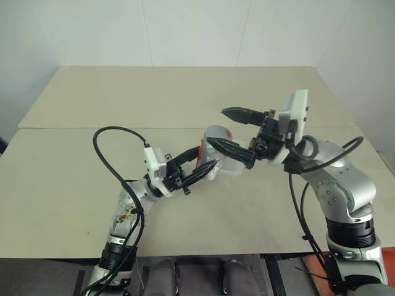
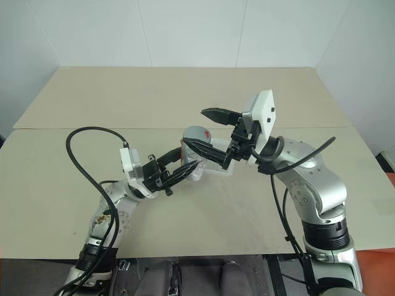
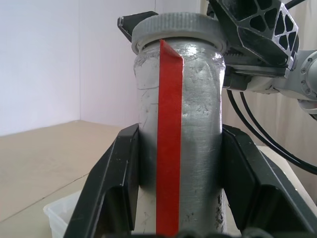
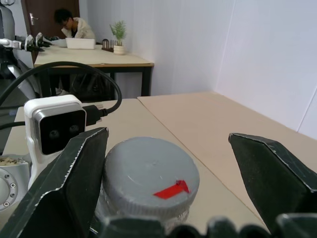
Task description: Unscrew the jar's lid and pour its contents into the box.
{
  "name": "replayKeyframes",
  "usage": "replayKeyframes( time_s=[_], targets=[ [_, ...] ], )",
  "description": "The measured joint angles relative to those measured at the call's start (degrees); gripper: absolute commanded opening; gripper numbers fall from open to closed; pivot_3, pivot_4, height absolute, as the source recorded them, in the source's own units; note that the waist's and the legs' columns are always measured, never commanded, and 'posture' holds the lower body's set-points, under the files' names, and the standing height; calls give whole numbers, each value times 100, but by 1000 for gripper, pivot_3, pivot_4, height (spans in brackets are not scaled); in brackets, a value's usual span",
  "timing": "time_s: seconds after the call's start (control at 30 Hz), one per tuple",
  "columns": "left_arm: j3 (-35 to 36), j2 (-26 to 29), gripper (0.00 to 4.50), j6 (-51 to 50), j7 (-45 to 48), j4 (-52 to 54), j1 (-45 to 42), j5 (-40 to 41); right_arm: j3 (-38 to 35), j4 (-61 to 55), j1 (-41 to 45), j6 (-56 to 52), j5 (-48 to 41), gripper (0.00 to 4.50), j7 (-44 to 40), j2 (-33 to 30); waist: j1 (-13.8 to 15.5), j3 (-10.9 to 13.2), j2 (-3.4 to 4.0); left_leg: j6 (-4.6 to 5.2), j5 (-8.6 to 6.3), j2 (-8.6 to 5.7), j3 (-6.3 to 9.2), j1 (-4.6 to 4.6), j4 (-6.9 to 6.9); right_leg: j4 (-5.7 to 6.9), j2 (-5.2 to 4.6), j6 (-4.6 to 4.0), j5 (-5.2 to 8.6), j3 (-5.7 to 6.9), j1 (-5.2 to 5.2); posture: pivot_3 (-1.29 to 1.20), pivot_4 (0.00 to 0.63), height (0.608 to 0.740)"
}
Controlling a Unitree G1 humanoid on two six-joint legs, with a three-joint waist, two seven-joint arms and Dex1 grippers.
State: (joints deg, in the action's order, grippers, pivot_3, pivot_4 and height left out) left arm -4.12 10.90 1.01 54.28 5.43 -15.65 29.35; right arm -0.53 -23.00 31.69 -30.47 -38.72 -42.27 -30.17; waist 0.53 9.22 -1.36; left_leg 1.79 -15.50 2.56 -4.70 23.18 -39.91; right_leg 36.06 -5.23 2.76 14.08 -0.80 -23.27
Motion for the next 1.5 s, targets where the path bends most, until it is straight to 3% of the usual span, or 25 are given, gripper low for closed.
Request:
replayKeyframes(
  time_s=[0.4,1.0,1.5],
  targets=[
    [52,-23,2012,-1,17,-2,0,20,1,95,82,0,60,4456,-107,-43,2,0,0,0,0,1,0,0,0,0,0,0,0,1,0,0,150,740],
    [109,-10,2012,-3,42,-6,0,32,-544,35,-415,111,61,4456,-399,-639,4,0,0,0,0,0,0,0,0,0,0,0,0,0,0,0,150,740],
    [169,-14,2012,-3,94,-7,-27,141,-731,227,-789,227,-36,4456,-876,-769,5,0,0,0,0,1,1,-2,0,0,1,0,0,-1,1,0,150,740]
  ],
)
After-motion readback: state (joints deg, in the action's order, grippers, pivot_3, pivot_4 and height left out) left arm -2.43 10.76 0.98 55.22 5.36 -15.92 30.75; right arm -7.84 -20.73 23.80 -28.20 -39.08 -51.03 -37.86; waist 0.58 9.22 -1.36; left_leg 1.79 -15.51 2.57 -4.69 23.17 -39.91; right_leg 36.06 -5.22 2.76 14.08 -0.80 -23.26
